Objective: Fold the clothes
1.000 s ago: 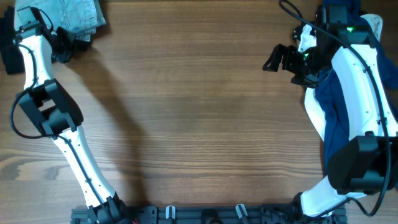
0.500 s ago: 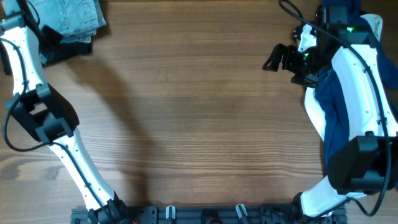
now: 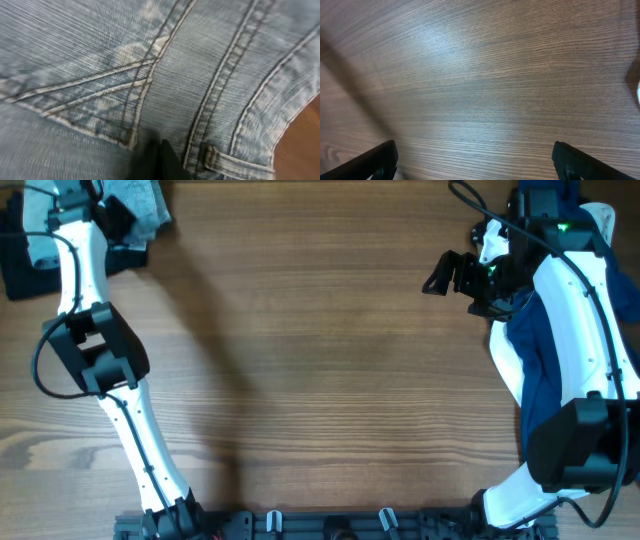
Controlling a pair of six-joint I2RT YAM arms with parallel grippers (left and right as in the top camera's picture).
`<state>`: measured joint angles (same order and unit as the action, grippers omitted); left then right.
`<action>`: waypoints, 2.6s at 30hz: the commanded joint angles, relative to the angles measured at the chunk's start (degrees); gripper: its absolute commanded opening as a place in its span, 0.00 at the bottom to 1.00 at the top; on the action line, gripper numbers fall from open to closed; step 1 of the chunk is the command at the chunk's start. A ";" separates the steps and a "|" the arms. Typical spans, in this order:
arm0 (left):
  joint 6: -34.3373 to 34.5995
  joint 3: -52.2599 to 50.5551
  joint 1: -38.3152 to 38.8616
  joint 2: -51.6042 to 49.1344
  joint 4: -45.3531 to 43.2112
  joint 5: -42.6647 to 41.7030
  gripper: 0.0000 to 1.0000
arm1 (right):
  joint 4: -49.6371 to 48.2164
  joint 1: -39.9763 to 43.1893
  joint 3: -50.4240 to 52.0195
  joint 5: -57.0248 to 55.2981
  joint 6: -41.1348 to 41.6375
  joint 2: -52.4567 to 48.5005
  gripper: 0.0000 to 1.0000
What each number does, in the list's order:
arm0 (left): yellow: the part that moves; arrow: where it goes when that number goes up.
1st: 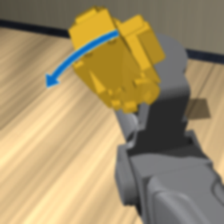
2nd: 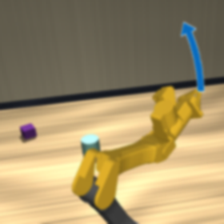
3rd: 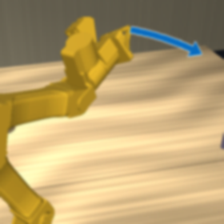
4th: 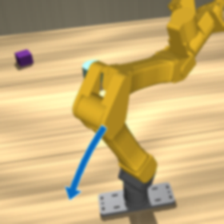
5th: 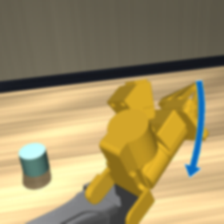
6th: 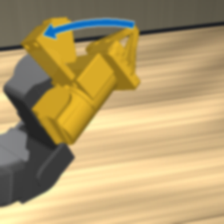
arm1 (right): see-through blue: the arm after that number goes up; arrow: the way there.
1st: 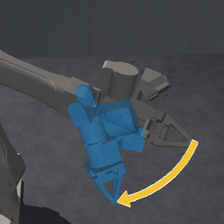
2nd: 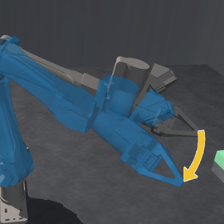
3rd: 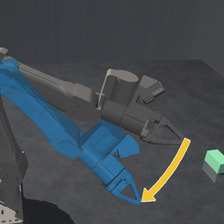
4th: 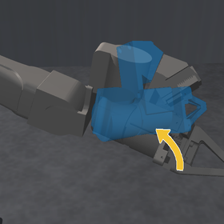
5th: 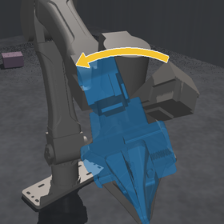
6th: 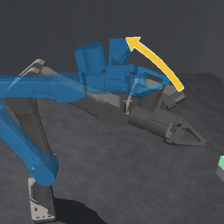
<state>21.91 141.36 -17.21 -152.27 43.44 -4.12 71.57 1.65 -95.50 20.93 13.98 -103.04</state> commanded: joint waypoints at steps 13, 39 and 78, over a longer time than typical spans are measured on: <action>-9.73 0.24 -3.63 -1.51 25.79 2.29 0.04 | 0.26 -0.17 -0.85 -0.39 -0.94 1.36 1.00; -1.95 0.24 -16.00 0.72 11.82 9.55 0.04 | 0.46 -0.17 -0.85 -0.37 -0.46 1.36 1.00; -16.39 0.24 -7.17 39.21 53.11 -22.45 0.90 | -7.23 -0.17 -0.87 5.81 -0.55 17.05 1.00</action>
<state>8.54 141.58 -29.12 -118.19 95.02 -24.40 64.23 1.65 -95.50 25.45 13.78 -93.01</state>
